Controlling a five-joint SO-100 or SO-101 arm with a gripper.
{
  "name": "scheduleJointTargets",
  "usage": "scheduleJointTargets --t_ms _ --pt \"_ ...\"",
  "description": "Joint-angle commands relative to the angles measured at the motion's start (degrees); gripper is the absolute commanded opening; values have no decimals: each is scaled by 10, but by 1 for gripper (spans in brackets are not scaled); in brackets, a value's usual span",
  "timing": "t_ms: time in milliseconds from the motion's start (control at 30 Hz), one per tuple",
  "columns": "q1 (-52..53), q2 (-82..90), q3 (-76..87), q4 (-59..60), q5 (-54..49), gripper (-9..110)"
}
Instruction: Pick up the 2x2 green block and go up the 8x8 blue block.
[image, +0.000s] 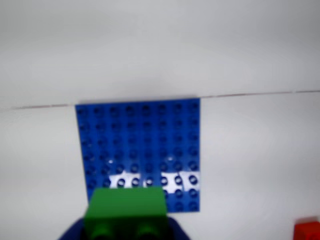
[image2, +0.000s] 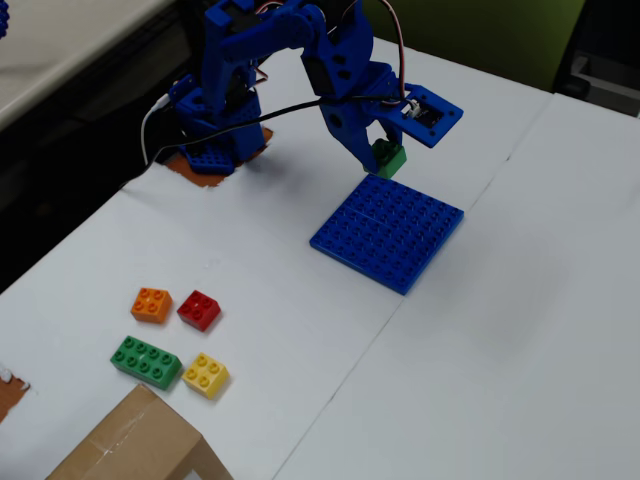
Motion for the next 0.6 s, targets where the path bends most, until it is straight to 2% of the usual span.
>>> scheduleJointTargets --t_ms 0,567 --pt "3 23 -1 22 -2 7" --pt "0 18 8 22 -2 7"
